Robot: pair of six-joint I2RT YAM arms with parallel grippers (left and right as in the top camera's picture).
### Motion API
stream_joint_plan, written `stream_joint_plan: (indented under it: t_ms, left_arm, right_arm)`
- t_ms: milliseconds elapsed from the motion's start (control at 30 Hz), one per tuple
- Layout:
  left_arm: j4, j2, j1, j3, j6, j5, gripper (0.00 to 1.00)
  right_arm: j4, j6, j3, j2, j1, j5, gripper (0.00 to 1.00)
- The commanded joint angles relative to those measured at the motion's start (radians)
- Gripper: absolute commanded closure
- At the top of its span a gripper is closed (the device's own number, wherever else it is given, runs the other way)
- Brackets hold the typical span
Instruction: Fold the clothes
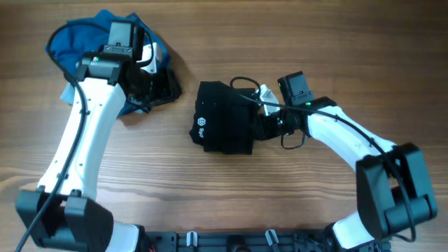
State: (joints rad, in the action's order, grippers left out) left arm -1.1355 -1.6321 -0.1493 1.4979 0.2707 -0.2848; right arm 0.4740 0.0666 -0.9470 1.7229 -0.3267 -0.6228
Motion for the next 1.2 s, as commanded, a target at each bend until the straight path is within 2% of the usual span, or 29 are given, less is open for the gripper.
stream_joint_plan:
  t_ms: [0, 133, 200, 300, 367, 467, 500, 533, 667, 767, 833, 933, 1167]
  left_arm:
    - [-0.006, -0.067, -0.03, -0.015, -0.01, -0.006, 0.43]
    - [-0.006, -0.134, -0.077, -0.015, -0.01, -0.047, 0.45]
    - [-0.006, -0.176, -0.12, -0.015, -0.034, -0.043, 0.44]
    - [-0.007, -0.221, -0.153, -0.015, -0.032, -0.038, 0.42]
    - [-0.024, -0.254, -0.169, -0.015, -0.032, -0.01, 0.44]
    - [-0.055, -0.275, -0.169, -0.029, -0.032, 0.039, 0.48]
    - [-0.055, -0.275, -0.166, -0.039, -0.032, 0.05, 0.48]
    - [-0.05, -0.275, -0.165, -0.054, -0.032, 0.051, 0.48]
    - [-0.011, -0.275, -0.161, -0.137, -0.032, 0.05, 0.49]
    - [0.066, -0.276, -0.161, -0.209, -0.032, 0.047, 0.55]
    - [0.114, -0.276, -0.158, -0.255, -0.032, 0.048, 0.59]
    - [0.182, -0.276, -0.155, -0.309, -0.032, 0.047, 0.64]
    - [0.282, -0.275, -0.155, -0.335, -0.032, 0.047, 0.83]
  right_arm:
    - [0.003, -0.01, -0.009, 0.018, 0.001, 0.103, 0.96]
    - [0.123, 0.046, -0.035, -0.01, 0.032, 0.441, 0.96]
    - [0.165, 0.123, -0.052, -0.014, 0.051, 0.511, 0.96]
    - [0.2, 0.153, -0.057, -0.015, 0.064, 0.537, 0.91]
    - [0.22, 0.105, -0.072, -0.03, 0.072, 0.461, 0.85]
    - [0.216, -0.089, -0.088, -0.086, 0.072, 0.187, 0.63]
    - [0.213, -0.106, -0.089, -0.106, 0.072, 0.141, 0.56]
    - [0.214, -0.117, -0.089, -0.121, 0.072, 0.119, 0.55]
    - [0.234, -0.12, -0.084, -0.123, 0.071, 0.038, 0.55]
    - [0.227, -0.121, -0.08, -0.114, 0.071, 0.021, 0.55]
    - [0.23, -0.143, -0.076, -0.107, 0.071, -0.036, 0.62]
    - [0.234, -0.17, -0.058, -0.099, 0.057, -0.042, 0.63]
    - [0.237, -0.171, -0.029, -0.054, 0.024, -0.014, 0.54]
